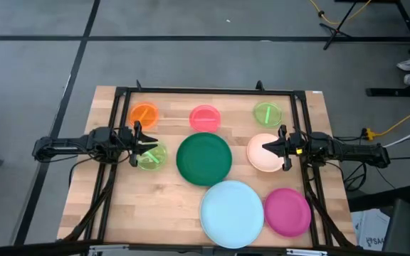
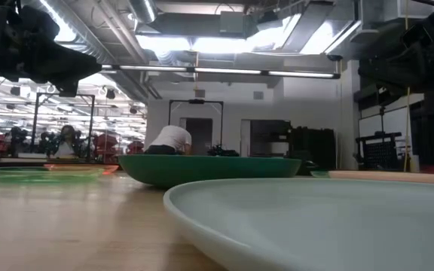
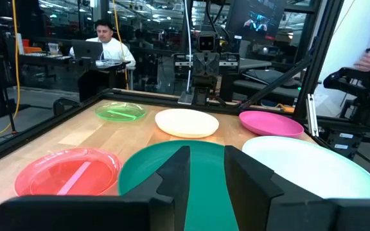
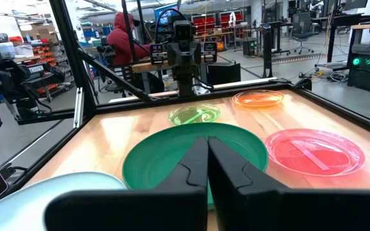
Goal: Stack plastic plates
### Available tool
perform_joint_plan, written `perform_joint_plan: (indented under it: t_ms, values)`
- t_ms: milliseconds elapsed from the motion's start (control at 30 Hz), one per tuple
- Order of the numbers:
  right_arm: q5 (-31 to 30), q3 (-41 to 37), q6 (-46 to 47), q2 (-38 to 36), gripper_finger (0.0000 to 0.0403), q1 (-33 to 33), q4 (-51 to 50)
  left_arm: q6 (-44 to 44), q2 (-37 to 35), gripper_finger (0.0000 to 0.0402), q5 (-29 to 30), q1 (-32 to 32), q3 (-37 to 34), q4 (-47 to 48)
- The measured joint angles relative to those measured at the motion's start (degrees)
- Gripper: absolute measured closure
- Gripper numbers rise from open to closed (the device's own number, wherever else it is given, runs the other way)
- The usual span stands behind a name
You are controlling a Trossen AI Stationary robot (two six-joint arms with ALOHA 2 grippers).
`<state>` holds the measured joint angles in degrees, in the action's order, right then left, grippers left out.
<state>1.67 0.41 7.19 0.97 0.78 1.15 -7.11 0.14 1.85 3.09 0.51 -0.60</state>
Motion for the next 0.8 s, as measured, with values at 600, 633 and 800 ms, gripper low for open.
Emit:
perform_joint_plan:
  t_ms: [600, 633, 800]
  values:
    - [0.0, 0.02, -0.01, 0.0, 0.0402, 0.0, -0.01, 0.32, 0.0, 0.0312, 2.65, 0.01, -0.02, -3.19]
    - [0.0, 0.0, 0.01, 0.0, 0.0402, -0.02, -0.02, 0.94, 0.0, 0.0312, 2.66, 0.01, -0.02, -4.12]
    - [0.0, 0.0, 0.01, 0.0, 0.0402, 0.0, -0.02, 0.0, 0.0, 0.0312, 2.59, 0.01, -0.02, -12.6]
